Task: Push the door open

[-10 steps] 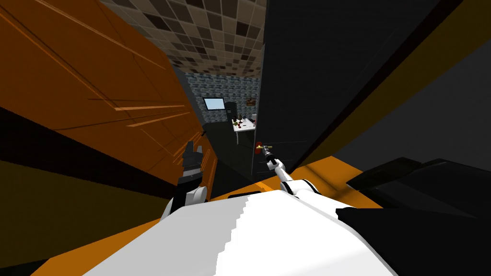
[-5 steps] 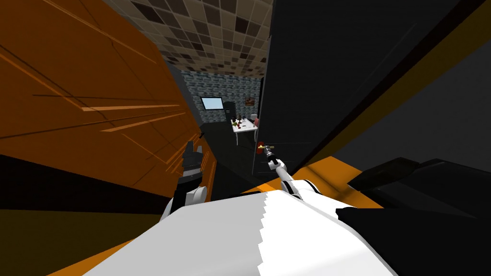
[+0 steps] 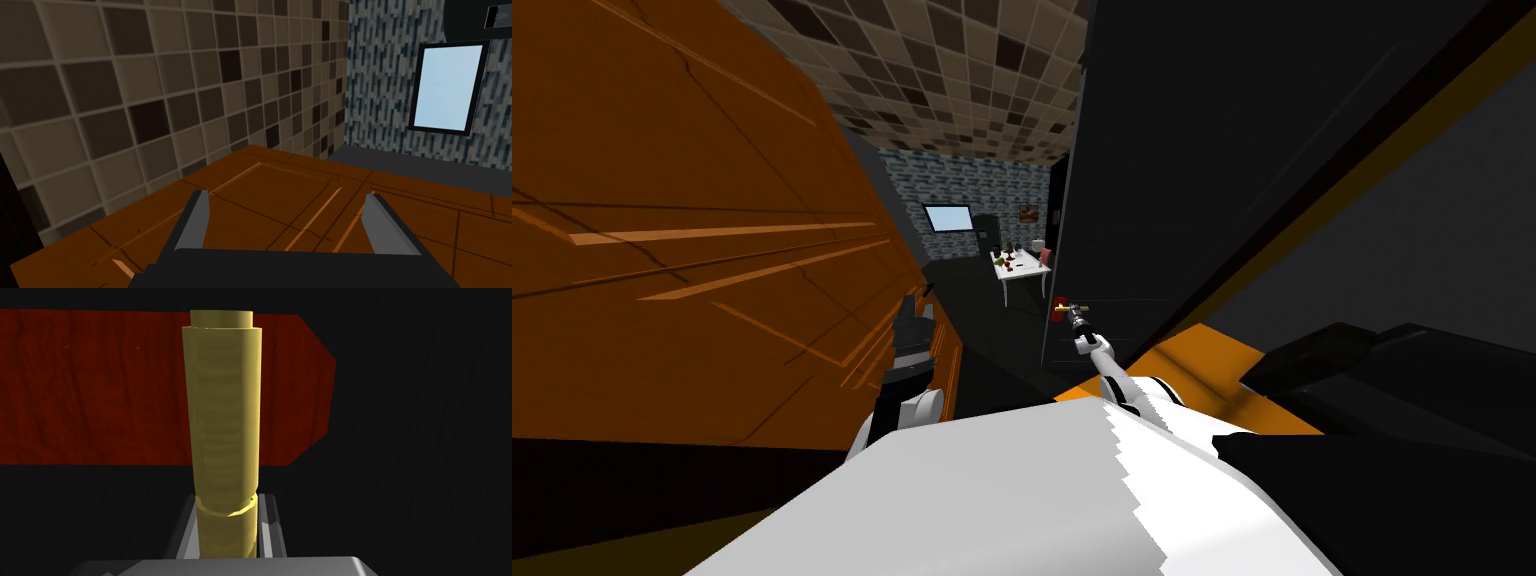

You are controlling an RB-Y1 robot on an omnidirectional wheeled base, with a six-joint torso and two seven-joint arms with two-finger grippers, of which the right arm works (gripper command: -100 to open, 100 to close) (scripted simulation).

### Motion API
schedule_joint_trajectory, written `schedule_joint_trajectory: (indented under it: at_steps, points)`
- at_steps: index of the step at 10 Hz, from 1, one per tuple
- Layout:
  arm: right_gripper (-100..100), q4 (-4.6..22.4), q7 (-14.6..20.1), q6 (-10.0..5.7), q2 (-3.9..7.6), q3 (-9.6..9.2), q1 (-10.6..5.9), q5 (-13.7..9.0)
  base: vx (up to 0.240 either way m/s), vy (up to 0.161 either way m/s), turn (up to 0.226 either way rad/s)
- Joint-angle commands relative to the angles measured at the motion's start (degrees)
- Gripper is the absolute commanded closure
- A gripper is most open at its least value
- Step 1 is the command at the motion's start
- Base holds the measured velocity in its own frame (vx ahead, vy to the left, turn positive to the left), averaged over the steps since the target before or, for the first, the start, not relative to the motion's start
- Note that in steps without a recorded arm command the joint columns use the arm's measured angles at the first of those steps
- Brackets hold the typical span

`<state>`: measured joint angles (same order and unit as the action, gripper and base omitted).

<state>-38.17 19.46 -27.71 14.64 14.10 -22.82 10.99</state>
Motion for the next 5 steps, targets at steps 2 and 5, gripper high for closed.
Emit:
schedule_joint_trajectory:
  at_steps: [2, 5]
  points:
    - [100, -0.4, -1.1, 0.14, 0.86, 2.1, 0.53, -0.9, 0.167, 0.119, -0.068]
    - [100, -0.2, -2.2, 0.35, 1.27, 3.93, 0.73, -1.7, 0.193, 0.111, -0.067]
